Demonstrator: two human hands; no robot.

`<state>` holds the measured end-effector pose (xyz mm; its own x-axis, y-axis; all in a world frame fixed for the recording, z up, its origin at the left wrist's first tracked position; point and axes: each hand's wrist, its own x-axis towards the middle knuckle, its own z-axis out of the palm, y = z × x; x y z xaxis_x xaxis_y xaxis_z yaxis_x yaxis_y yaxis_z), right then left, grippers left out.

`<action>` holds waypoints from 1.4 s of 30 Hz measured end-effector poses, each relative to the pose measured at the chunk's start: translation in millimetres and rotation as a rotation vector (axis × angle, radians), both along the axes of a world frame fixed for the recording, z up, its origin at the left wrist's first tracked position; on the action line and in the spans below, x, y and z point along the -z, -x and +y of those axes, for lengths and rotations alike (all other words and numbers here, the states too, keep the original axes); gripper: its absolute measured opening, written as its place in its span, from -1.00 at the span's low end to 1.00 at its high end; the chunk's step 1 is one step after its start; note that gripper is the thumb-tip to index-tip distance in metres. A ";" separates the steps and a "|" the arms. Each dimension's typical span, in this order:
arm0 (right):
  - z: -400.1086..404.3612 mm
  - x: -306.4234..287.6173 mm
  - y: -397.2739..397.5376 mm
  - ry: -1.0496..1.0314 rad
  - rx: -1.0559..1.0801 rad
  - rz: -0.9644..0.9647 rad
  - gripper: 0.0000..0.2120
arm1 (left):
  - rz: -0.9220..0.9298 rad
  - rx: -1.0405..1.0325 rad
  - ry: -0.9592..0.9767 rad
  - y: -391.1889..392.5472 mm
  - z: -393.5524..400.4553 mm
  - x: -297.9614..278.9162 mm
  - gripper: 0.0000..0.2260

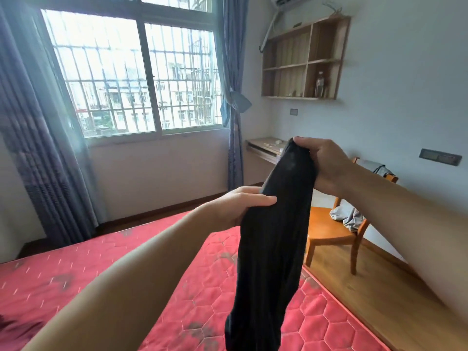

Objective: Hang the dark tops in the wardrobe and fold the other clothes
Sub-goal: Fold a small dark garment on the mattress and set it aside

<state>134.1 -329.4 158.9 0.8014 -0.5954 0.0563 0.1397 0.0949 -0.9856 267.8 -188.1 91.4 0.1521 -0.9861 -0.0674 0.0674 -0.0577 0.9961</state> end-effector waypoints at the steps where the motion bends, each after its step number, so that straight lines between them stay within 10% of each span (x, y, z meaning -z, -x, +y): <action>1: 1.1 -4.3 -0.8 0.027 -0.006 -0.002 -0.81 | -0.025 0.055 -0.091 -8.0 6.2 0.2 -0.77; 6: -9.4 -22.9 4.2 0.106 0.061 -0.062 -0.85 | -0.570 0.075 -0.611 -43.9 39.3 12.9 -0.42; 10: -27.8 -18.8 10.9 0.503 0.186 0.166 -0.79 | -1.147 0.157 -0.869 -57.8 62.9 24.3 -0.53; 21: -25.9 27.4 -13.0 1.612 -0.043 0.673 -0.56 | -0.404 -0.181 -0.261 -55.0 50.2 -3.3 -0.77; 30: -46.1 48.1 2.8 1.858 0.007 1.014 -0.63 | -0.597 -0.229 -0.331 -84.7 58.8 17.3 -0.74; 39: -38.6 60.8 -6.4 1.990 0.147 0.766 -0.57 | -0.502 -0.318 -0.369 -55.0 38.9 35.3 -0.60; 42: -46.4 60.6 -3.9 1.998 0.238 0.630 -0.83 | -0.841 -0.354 -0.540 -55.5 35.9 31.5 -0.51</action>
